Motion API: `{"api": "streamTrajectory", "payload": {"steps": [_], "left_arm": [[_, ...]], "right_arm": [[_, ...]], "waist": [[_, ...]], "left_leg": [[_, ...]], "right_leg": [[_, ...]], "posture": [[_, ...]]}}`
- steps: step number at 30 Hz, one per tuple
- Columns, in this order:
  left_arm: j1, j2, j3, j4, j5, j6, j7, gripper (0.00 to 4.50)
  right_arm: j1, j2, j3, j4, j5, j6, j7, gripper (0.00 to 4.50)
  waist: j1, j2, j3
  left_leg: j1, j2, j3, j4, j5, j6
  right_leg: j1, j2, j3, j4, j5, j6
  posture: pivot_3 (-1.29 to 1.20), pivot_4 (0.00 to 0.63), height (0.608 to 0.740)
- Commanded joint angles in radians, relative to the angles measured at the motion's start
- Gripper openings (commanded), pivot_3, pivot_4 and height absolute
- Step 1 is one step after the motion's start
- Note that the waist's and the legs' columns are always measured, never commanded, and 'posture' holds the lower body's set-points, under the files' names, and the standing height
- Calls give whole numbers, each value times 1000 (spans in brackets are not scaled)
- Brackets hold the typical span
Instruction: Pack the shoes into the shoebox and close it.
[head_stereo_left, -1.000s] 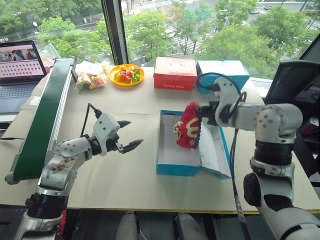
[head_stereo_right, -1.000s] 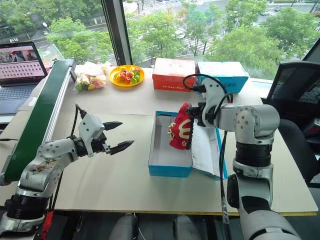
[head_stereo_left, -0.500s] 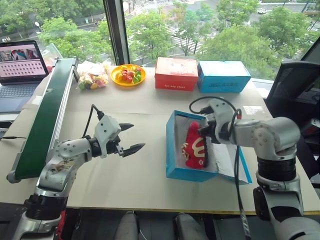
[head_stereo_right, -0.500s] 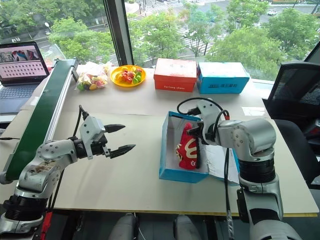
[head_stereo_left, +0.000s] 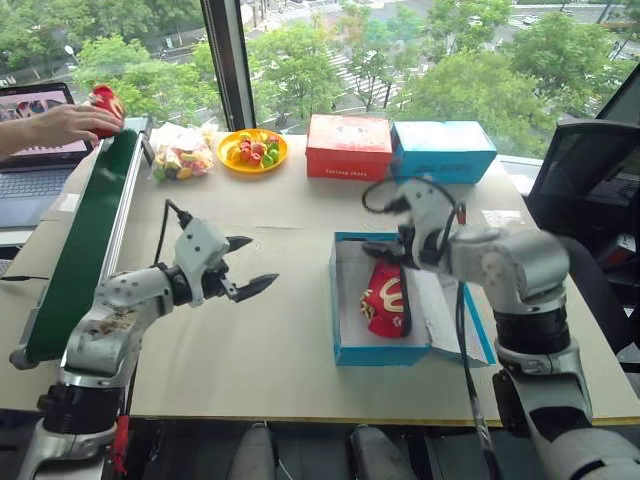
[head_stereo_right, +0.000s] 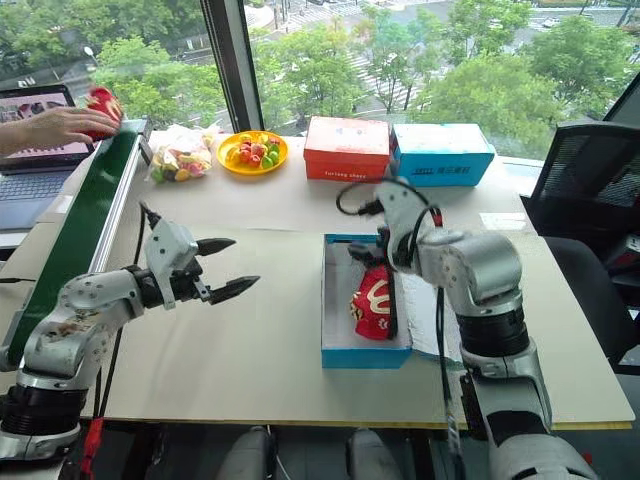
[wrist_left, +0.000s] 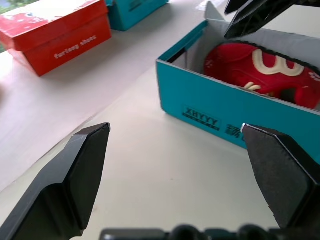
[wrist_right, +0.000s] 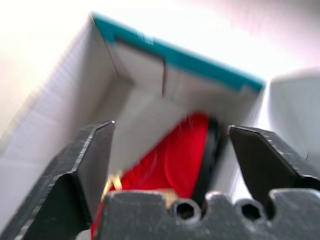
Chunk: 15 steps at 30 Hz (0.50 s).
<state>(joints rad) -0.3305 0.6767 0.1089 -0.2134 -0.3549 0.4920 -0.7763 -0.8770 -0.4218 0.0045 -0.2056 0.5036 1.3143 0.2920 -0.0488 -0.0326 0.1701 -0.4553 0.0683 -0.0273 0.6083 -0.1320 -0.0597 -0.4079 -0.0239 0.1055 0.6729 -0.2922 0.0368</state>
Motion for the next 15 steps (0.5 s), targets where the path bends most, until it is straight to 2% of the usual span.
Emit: {"api": "streamTrajectory", "payload": {"steps": [1,4,8,11,15], "left_arm": [[-58,-1,124,68,37,25,164,4500],[-94,-8,182,126,60,26,266,4500],[-132,-19,272,205,83,30,410,4500],[-134,-19,330,255,126,32,535,4500],[-123,-31,379,284,126,47,610,4500]], "right_arm": [[-53,-3,-30,-54,60,-217,184,4466],[-18,-35,47,-43,15,-385,304,4466],[14,-20,108,29,5,-524,441,4466],[9,32,162,119,-46,-653,486,4466],[10,95,172,179,-37,-696,542,4466]], "waist": [[3,0,0],[8,0,0],[10,-1,0],[1,-1,0],[2,-1,0]], "left_leg": [[0,0,0,0,0,0],[0,0,-1,0,0,0],[0,-1,-1,1,0,0],[0,0,-1,2,0,0],[1,0,-1,1,0,0]], "right_leg": [[0,0,0,0,0,0],[1,0,-1,-2,0,0],[2,-1,-1,-2,0,0],[2,-1,-1,0,0,0],[2,0,-2,1,0,0]], "posture": [[0,150,739],[0,150,739],[0,150,739],[0,150,739],[0,150,739]]}}
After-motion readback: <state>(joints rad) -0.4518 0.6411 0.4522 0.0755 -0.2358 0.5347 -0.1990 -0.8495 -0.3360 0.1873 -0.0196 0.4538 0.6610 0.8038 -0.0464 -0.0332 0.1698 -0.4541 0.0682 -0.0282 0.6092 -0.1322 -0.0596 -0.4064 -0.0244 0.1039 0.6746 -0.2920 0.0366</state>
